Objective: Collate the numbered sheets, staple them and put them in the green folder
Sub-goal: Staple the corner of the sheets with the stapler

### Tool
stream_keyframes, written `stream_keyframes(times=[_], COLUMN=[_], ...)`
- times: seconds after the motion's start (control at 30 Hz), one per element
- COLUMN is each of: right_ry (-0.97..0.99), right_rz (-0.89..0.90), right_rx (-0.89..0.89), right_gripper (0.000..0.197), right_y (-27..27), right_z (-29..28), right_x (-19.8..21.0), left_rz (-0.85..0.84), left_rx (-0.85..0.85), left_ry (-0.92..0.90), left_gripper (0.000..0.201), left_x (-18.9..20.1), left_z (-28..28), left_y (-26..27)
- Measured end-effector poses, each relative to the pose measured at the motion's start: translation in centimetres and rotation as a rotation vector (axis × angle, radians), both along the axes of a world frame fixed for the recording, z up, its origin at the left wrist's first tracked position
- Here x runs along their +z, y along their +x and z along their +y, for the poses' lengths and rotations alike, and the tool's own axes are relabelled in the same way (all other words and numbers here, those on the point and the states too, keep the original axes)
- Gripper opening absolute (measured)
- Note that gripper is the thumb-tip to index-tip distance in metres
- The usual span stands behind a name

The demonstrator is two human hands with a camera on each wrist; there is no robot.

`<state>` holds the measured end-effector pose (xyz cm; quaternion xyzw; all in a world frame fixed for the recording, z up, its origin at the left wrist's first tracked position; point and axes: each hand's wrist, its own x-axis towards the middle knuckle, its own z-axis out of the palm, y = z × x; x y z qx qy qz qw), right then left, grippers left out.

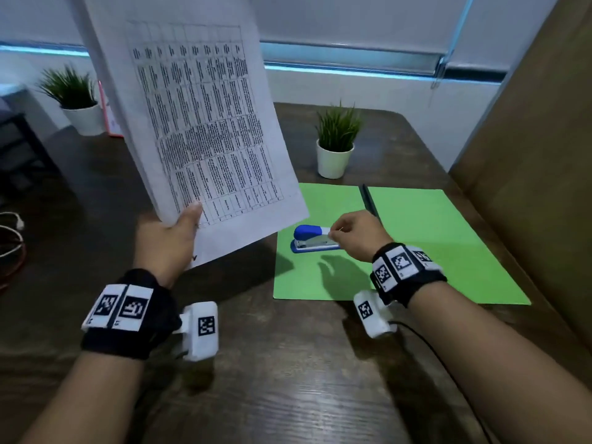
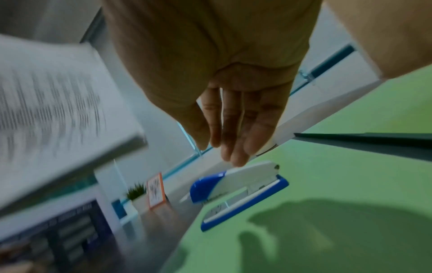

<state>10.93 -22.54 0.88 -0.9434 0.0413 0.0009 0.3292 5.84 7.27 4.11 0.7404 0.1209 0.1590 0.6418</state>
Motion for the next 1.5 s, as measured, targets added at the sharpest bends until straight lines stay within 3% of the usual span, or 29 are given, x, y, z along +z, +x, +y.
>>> stream_keyframes(times=[0.13, 0.27, 0.33, 0.47, 0.6, 0.67, 0.77, 0.83, 0.9, 1.07, 1.2, 1.4, 1.5], right_ry=[-0.345, -0.635, -0.616, -0.323, 0.304, 0.572, 0.799, 0.944, 1.035, 1.242, 1.228, 1.200, 1.173], right_rz=[0.021, 0.141, 0.142, 0.129, 0.025, 0.058, 0.111, 0.233, 0.315, 0.338, 0.424, 0.364, 0.275], right_rx=[0.120, 0.204, 0.169, 0.062, -0.201, -0.284, -0.283, -0.311, -0.327, -0.300, -0.297, -0.312, -0.295], right_gripper=[0.041, 0.027, 0.032, 0.032, 0.010, 0.028, 0.050, 0.065, 0.065, 0.062, 0.072, 0.069, 0.060], right_y=[2.6, 2.9, 2.5, 1.1, -2.6, -5.5, -10.7, -14.0, -16.4, -19.1, -19.9, -19.7, -19.3], right_z=[2.8, 3.6, 2.6, -0.8, -4.8, -6.7, -8.7, -9.4, -9.9, -10.0, -9.4, -9.9, -9.7], right_x=[-1.0, -2.3, -2.4, -3.1, -2.8, -2.4, -2.4, -2.5, -2.7, -3.3, -3.8, -4.8, -4.6], left_rz=[0.043, 0.111, 0.141, 0.230, 0.234, 0.225, 0.233, 0.223, 0.210, 0.180, 0.197, 0.170, 0.175], left_rx=[-0.058, -0.141, -0.180, -0.203, -0.258, -0.307, -0.433, -0.530, -0.611, -0.688, -0.694, -0.656, -0.732], left_ry=[-0.045, -0.067, -0.050, 0.022, 0.042, 0.019, -0.036, -0.038, -0.033, 0.053, 0.196, 0.156, 0.074], left_gripper=[0.005, 0.007, 0.013, 0.043, 0.028, 0.024, 0.040, 0.035, 0.024, 0.018, 0.022, 0.030, 0.039], left_x=[-0.2, -0.9, -1.3, -2.1, -1.9, -2.2, -2.3, -2.1, -1.8, -1.4, -1.4, -1.6, -1.6], left_z=[-1.3, -2.2, -2.1, -2.4, -4.3, -5.0, -6.0, -6.9, -8.0, -9.9, -10.7, -11.2, -10.7], left_y=[0.4, 0.2, 0.1, -0.2, -1.3, -1.4, -1.9, -2.3, -2.8, -3.3, -3.1, -2.5, -2.3])
